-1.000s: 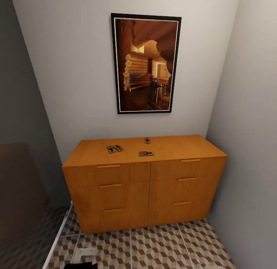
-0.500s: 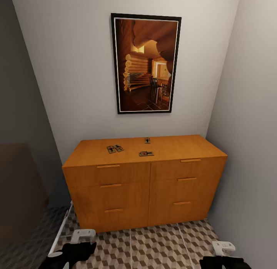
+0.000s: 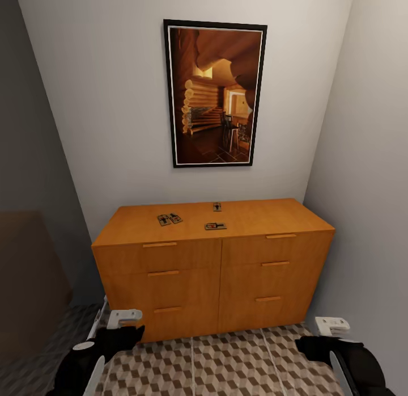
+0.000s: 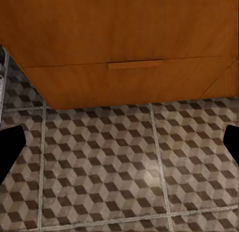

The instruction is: Take the four mousetraps from the cabinet in the bathroom and place them on the bathroom floor. Make sure all four end up on the same floor surface, and ensure that at least two of them are either under or directly next to the same bathroom sink.

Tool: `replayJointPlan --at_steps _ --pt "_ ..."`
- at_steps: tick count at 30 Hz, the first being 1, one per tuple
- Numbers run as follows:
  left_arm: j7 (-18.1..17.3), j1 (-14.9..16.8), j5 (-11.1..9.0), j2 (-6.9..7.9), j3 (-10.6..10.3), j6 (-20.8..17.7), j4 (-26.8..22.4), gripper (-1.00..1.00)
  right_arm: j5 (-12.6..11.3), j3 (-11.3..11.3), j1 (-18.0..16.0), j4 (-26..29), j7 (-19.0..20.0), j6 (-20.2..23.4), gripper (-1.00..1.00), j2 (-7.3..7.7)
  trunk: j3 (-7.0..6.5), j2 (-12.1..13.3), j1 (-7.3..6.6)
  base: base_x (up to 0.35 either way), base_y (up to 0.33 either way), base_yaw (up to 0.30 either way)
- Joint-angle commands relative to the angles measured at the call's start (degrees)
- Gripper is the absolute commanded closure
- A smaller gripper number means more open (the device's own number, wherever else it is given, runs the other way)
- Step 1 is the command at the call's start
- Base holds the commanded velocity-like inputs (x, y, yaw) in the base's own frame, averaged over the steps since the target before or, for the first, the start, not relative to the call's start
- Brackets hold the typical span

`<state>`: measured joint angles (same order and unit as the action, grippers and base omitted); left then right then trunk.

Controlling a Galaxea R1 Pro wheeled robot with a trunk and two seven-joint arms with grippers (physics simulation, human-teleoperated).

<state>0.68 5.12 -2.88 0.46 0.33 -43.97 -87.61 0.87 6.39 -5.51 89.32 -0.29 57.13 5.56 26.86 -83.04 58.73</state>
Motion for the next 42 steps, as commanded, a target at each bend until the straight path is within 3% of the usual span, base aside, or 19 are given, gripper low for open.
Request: replayJointPlan --at_steps 1,4,14,20,21,34,42 --pt "0.06 1.13 -0.29 0.0 0.03 -0.42 -0.11 -1.0 0.06 -0.01 -1.16 0.16 -0.07 0.84 -1.0 0.04 0.07 -0.04 0.0 0.0 0.0 0.0" --pt "0.04 4.4 -0.29 -0.01 0.03 -0.67 -0.24 -1.0 0.08 0.01 -4.68 0.46 -0.15 2.87 -1.0 0.09 0.07 -0.04 0.0 0.0 0.0 0.0" --pt "-0.01 14.66 -0.36 -0.34 -0.24 -1.8 -0.35 -1.0 0.09 -0.04 -16.29 0.66 -0.22 2.87 -1.0 0.11 0.07 -0.04 0.0 0.0 0.0 0.0" --pt "-0.05 21.84 -0.37 -0.76 -0.52 -5.27 -0.37 -1.0 0.07 -0.31 -23.67 0.61 -0.38 2.87 -1.0 0.1 0.07 -0.04 0.0 0.0 0.0 0.0" --pt "-0.05 21.84 -0.37 -0.76 -0.52 -5.27 -0.37 -1.0 0.07 -0.31 -23.67 0.61 -0.38 2.87 -1.0 0.1 0.07 -0.04 0.0 0.0 0.0 0.0" --pt "-0.27 37.85 -0.53 -1.63 -0.67 -13.13 -0.3 -1.0 -0.28 -0.8 -36.01 0.2 -1.2 2.87 -1.0 -0.32 0.07 -0.04 0.0 0.0 0.0 0.0" --pt "-0.39 43.24 -0.69 -1.61 -0.68 -15.43 -0.31 -1.0 -0.45 -1.0 -44.15 -2.67 -2.69 2.87 -1.0 -0.79 0.07 -0.04 0.0 0.0 0.0 0.0"
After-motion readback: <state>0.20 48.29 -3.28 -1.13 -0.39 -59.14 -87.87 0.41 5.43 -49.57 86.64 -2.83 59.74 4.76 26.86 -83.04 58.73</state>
